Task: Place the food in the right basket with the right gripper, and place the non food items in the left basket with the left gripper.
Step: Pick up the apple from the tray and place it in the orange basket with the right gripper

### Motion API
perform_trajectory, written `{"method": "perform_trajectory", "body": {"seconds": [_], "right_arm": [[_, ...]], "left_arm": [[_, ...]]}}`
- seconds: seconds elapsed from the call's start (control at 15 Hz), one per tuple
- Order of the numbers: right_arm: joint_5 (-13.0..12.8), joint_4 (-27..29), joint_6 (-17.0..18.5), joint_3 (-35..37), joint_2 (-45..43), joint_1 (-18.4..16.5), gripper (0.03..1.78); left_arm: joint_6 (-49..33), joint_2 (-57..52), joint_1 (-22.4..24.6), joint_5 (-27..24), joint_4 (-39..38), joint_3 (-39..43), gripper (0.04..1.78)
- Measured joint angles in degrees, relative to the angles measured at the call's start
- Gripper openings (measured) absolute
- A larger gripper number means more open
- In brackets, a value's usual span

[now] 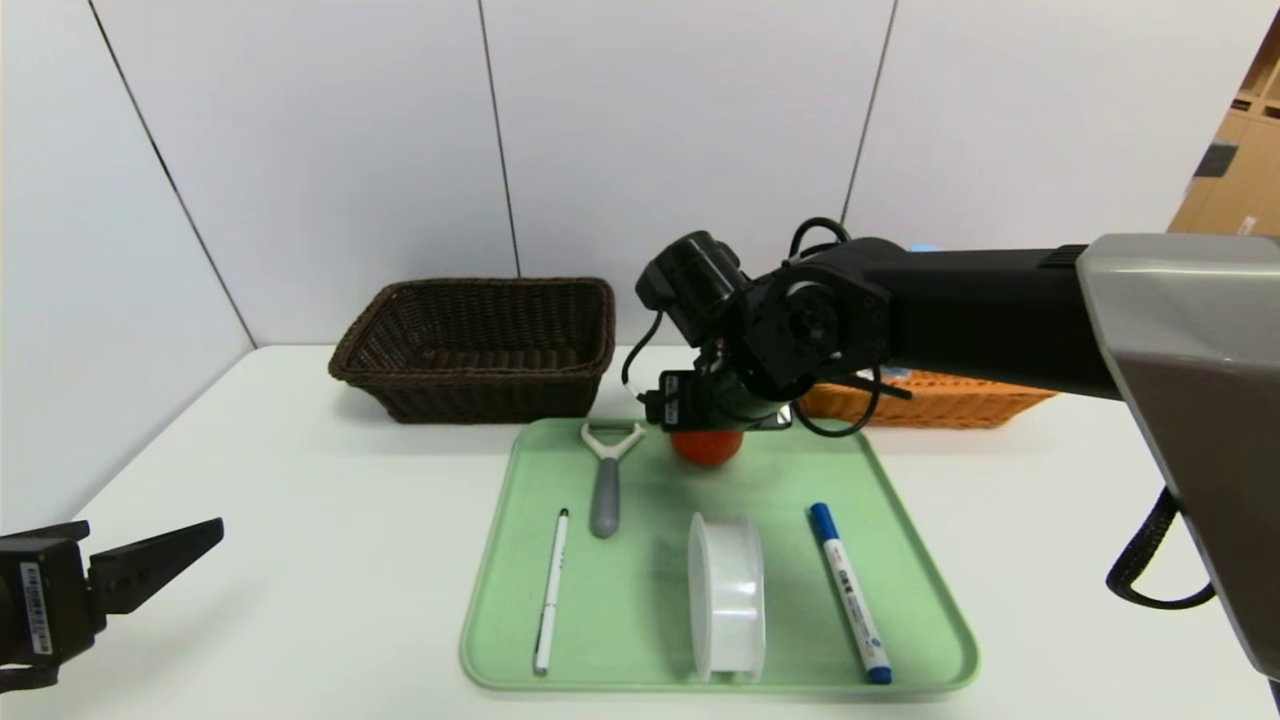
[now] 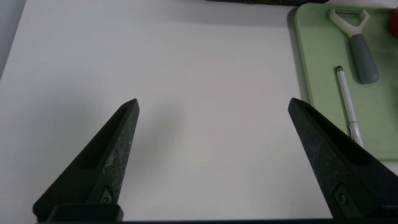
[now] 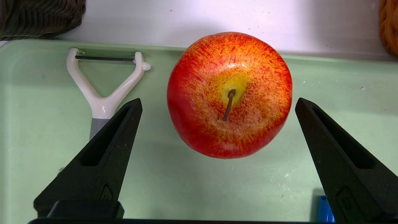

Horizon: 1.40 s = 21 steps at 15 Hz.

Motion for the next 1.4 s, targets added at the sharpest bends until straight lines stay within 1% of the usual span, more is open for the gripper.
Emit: {"method": "perform_trajectory", "body": {"seconds": [0.13,0.2,0.53,0.87,0.93,1.0,1.07,1.13,1.4], "right_arm": [[-0.9,-1.0,-0.6,0.0,0.7,-0.2,1.70],[-0.9,-1.3,-1.0,0.0,1.0,-0.4,1.70],[-0.8,-3.2,-1.7,0.0,2.2,-1.2,1.70],[-0.5,-3.7,-1.7,0.0,3.3,-1.3,1.70],[-0.4,-3.8,-1.7,0.0,3.4,-1.3,1.56],[-0.3,-3.8,-1.6,0.0,3.4,-1.4,1.38],[-0.3,-3.8,-1.6,0.0,3.4,-1.4,1.27],[-0.3,-3.8,-1.6,0.0,3.4,-1.3,1.23],[0.0,-3.6,-1.4,0.0,3.3,-1.4,1.22]], "left_arm": [[0.1,0.2,0.0,-0.1,0.0,-0.1,1.69],[0.0,0.3,0.0,-0.1,-0.1,-0.1,1.69],[0.1,1.3,0.0,-0.1,-0.2,-0.2,1.69],[0.1,2.3,-0.1,0.0,-0.3,-0.2,1.69],[0.1,2.5,-0.1,0.1,-0.3,-0.2,1.69],[0.1,2.6,-0.1,0.1,-0.3,-0.2,1.69],[0.1,2.8,-0.2,0.1,-0.3,-0.2,1.69],[0.1,2.9,-0.2,0.1,-0.3,-0.2,1.69],[0.0,3.1,-0.2,0.1,-0.4,-0.2,1.69]]}}
